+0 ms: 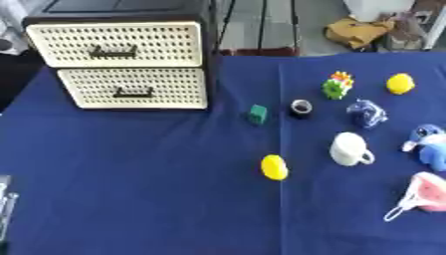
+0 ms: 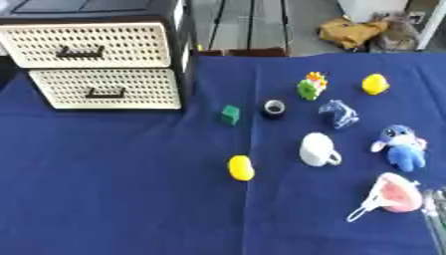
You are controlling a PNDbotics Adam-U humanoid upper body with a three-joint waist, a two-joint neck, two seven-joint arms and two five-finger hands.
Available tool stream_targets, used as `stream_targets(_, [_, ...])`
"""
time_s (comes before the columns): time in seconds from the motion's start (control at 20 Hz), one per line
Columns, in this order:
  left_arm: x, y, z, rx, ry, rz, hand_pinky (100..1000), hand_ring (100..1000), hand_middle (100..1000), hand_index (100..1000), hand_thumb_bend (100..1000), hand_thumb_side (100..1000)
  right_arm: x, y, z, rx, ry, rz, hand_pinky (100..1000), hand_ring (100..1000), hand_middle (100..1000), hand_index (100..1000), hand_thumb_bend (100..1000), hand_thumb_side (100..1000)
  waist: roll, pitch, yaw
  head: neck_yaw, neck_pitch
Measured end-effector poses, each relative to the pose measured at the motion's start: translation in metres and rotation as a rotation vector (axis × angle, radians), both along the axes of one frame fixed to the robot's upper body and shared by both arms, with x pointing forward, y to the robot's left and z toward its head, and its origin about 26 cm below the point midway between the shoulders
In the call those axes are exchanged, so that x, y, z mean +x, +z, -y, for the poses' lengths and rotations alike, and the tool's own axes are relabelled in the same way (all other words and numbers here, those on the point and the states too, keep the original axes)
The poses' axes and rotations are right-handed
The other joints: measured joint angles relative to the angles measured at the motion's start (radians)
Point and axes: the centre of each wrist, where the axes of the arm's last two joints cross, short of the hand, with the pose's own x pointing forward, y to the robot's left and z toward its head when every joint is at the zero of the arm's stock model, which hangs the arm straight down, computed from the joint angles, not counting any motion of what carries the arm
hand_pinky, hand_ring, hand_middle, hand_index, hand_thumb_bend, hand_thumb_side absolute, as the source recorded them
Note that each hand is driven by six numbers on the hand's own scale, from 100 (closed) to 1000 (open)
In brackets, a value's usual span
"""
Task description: Pick up objects from table and place into drawer.
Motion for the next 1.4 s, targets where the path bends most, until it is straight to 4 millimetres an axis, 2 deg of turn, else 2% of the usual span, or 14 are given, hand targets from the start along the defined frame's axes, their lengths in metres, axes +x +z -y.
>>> stream_targets(0.15, [-0.003,0.013,-0.01,0.11,0.146,-0.03,340,546,628,987,100,817,0.0,-0.001,0.001,-0.001,-0.001,-0.004,524,576,683,778,100,982,0.003,-0.003,0.0,0.0,0.0])
stream_targets(0.2, [-0.005,0.017,-0.012,0.157,0.19,-0.049,275,496,587,995,100,799,0.0,-0.001,0.001,-0.002,-0.001,-0.004,524,576,683,778,100,982,0.004,-0.004,-0.001,0.001,0.0])
stream_targets(0.25, [-0.006,0.02,-0.014,0.204,0.229,-0.071,260,484,576,997,100,791,0.0,-0.001,0.001,-0.002,-0.001,-0.004,524,576,683,778,100,982,0.006,-0.005,-0.002,0.002,0.0])
stream_targets(0.4, [-0.008,0.027,-0.017,0.326,0.316,-0.144,109,359,481,974,100,740,0.0,-0.001,0.002,-0.009,-0.002,-0.003,524,575,683,778,100,982,0.008,-0.005,-0.007,0.005,0.0])
stream_targets(0.55, [-0.01,0.035,-0.019,0.424,0.379,-0.209,100,187,346,925,100,701,0.0,-0.001,0.001,-0.01,-0.001,-0.004,524,575,683,778,100,982,0.011,-0.005,-0.014,0.009,0.0])
stream_targets(0.65, [-0.011,0.038,-0.02,0.476,0.407,-0.257,100,101,253,897,100,642,0.0,-0.001,0.001,-0.012,0.003,-0.005,524,575,683,778,100,982,0.014,-0.005,-0.017,0.013,0.0])
stream_targets(0.85, [-0.013,0.042,-0.022,0.545,0.434,-0.365,100,100,151,863,100,499,-0.001,-0.002,0.0,-0.018,0.008,-0.008,525,575,683,778,100,982,0.018,-0.005,-0.023,0.02,0.0])
stream_targets(0.95, [-0.014,0.045,-0.021,0.57,0.442,-0.41,100,100,128,861,100,444,-0.001,-0.002,0.0,-0.022,0.011,-0.009,525,574,683,778,100,982,0.019,-0.005,-0.024,0.024,0.0])
stream_targets(1.15, [-0.014,0.05,-0.019,0.641,0.463,-0.502,100,100,122,917,100,397,-0.001,-0.003,-0.001,-0.029,0.016,-0.011,525,574,683,777,100,982,0.02,-0.005,-0.031,0.033,0.0])
stream_targets(1.25, [-0.015,0.053,-0.018,0.699,0.478,-0.55,100,100,119,917,100,359,-0.001,-0.003,-0.001,-0.032,0.021,-0.013,525,574,683,775,100,982,0.021,-0.005,-0.036,0.037,0.0])
stream_targets(1.4, [-0.015,0.058,-0.015,0.784,0.498,-0.618,100,100,119,928,100,393,-0.001,-0.003,-0.002,-0.037,0.025,-0.016,525,573,683,773,100,982,0.024,-0.006,-0.038,0.043,0.0])
